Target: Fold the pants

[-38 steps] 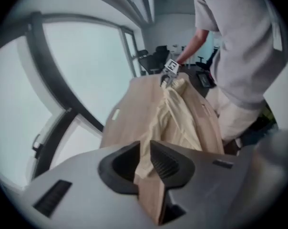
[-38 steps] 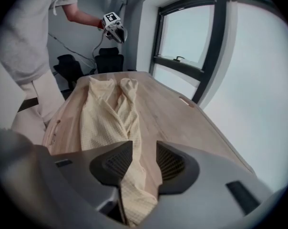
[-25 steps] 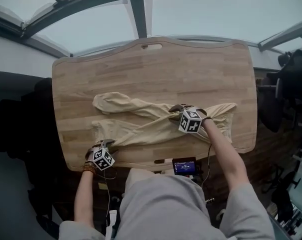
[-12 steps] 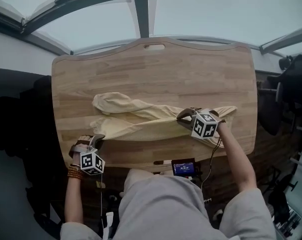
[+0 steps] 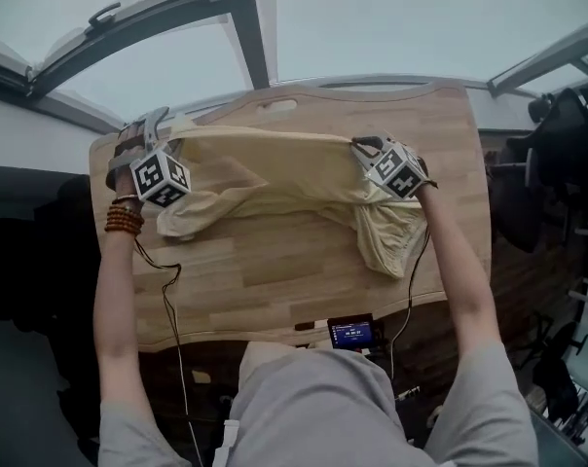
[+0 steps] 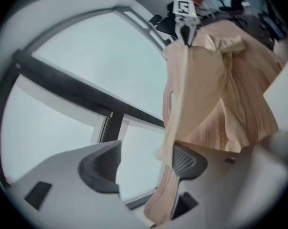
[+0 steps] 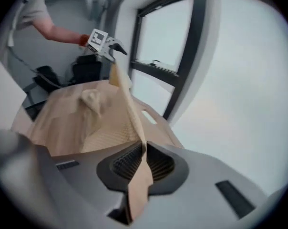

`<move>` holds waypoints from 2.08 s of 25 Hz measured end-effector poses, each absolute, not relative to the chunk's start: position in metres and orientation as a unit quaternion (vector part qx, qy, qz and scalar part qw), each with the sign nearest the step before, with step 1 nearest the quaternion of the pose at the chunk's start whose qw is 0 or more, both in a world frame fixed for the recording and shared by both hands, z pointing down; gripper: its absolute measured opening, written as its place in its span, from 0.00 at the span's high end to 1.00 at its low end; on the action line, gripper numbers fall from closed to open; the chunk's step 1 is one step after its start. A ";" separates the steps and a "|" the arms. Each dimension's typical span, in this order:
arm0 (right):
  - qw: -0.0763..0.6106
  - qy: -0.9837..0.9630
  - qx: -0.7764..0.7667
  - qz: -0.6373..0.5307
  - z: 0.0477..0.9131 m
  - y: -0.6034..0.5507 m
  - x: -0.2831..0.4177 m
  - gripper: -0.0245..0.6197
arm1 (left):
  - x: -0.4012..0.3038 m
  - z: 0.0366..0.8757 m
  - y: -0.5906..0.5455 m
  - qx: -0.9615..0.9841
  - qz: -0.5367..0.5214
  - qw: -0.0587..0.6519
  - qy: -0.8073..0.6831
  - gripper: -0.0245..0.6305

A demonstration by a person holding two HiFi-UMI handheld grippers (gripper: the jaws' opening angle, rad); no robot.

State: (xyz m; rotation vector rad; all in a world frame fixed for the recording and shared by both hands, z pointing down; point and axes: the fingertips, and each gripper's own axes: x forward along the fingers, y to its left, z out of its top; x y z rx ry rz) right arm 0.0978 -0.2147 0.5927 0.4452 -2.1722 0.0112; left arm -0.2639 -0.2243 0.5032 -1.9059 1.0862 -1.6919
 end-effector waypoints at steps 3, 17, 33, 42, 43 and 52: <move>0.471 -0.838 0.276 -0.019 0.609 -0.235 0.126 0.89 | -0.278 0.520 -0.241 -0.695 -0.569 0.106 0.426 0.46; 0.497 -0.791 0.295 0.201 0.719 -0.004 0.189 0.70 | -0.293 0.728 0.014 -0.689 -0.569 -0.137 0.427 0.47; 0.560 -0.817 -0.125 0.054 0.635 0.161 0.255 0.75 | -0.410 0.629 0.176 -0.685 -0.595 -0.293 0.300 0.86; 0.514 -0.849 0.122 0.025 0.663 0.073 0.233 0.70 | -0.382 0.687 0.209 -0.647 -0.659 -0.233 0.306 0.59; 0.507 -0.854 0.119 -0.002 0.666 0.065 0.213 0.70 | -0.356 0.686 0.194 -0.662 -0.639 -0.218 0.325 0.59; 0.548 -0.825 0.115 -0.075 0.725 0.032 0.145 0.90 | -0.097 0.706 0.167 -0.799 -0.531 -0.115 0.259 0.72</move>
